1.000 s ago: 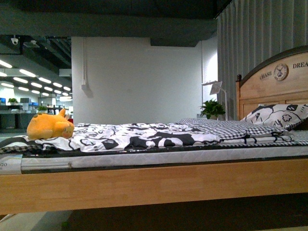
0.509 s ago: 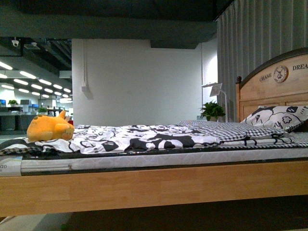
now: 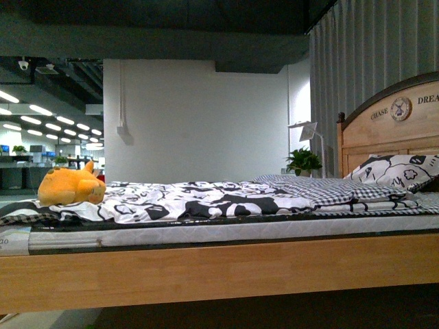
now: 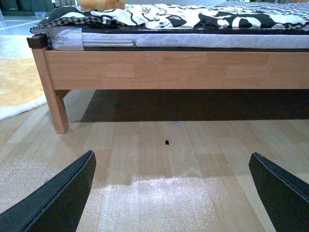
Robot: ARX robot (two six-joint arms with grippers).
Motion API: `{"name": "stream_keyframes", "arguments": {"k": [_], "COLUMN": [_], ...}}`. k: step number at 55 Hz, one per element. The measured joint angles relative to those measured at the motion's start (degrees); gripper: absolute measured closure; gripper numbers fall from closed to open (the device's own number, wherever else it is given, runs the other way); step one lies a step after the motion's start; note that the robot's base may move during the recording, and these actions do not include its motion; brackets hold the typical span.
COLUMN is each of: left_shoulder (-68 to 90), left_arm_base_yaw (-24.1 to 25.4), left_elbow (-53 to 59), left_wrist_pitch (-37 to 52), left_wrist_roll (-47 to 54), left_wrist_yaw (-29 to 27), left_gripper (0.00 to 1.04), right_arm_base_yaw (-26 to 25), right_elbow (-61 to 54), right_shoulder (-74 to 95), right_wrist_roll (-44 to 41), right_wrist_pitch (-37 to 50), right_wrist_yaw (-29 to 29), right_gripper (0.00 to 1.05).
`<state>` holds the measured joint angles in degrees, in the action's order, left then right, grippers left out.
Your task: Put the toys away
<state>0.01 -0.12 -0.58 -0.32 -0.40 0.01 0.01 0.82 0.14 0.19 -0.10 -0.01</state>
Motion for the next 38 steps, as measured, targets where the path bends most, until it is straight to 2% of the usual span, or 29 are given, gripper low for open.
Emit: {"name": "stream_keyframes", "arguments": {"k": [38], "left_shoulder": [0.0], "left_arm_base_yaw": [0.0], "left_elbow": [0.0], "left_wrist_pitch": [0.0], "left_wrist_roll": [0.0], "left_wrist_yaw": [0.0], "left_gripper": [0.06], "right_arm_base_yaw": [0.0], "right_elbow": [0.0], "right_shoulder": [0.02], "right_wrist_roll": [0.0], "right_wrist_pitch": [0.0], "right_wrist_yaw": [-0.02], "right_gripper": [0.07]}}
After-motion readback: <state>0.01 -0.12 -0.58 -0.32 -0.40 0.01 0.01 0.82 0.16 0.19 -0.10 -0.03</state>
